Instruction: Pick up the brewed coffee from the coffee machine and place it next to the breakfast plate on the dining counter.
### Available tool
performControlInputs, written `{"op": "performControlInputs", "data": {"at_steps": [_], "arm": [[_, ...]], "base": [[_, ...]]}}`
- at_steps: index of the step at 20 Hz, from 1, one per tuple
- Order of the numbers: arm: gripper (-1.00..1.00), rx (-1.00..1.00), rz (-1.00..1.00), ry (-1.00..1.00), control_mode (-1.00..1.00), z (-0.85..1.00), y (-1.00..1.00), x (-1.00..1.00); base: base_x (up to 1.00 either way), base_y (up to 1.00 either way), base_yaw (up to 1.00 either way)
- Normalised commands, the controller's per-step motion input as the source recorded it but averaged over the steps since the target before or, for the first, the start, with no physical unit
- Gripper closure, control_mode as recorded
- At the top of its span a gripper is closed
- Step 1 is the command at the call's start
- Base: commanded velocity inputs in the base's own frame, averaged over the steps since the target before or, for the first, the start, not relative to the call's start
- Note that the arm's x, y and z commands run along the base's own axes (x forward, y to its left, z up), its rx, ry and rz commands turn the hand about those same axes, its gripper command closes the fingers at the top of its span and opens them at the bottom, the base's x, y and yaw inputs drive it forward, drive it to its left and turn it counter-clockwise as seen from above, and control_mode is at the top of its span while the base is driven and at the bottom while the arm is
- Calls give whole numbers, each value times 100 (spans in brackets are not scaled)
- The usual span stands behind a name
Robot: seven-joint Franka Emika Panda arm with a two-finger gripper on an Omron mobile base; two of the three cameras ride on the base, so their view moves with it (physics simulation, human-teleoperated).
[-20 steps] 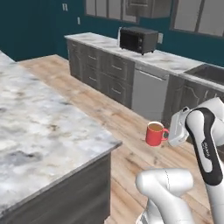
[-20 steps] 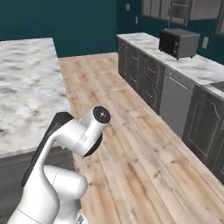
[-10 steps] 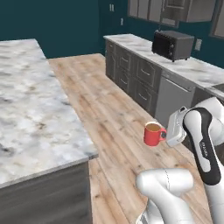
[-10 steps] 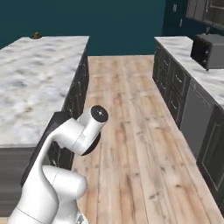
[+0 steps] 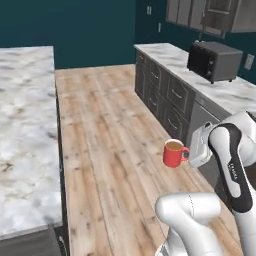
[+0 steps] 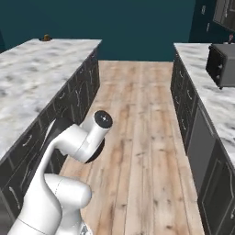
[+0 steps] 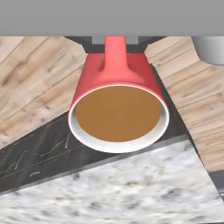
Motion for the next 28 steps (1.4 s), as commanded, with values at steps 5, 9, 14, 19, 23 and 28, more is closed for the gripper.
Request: {"op": "performControlInputs", "data": {"at_steps": [5,9,14,19,23,28], "arm": [[100,0,0,0,100,0,0,0],[100,0,0,0,100,0,0,0],[100,0,0,0,100,0,0,0],[100,0,0,0,100,0,0,0],[100,0,0,0,100,0,0,0],[100,0,0,0,100,0,0,0]], "base": [[100,-48,12],[100,-6,3],[100,0,0],[100,0,0],[100,0,0],[100,8,0]]}}
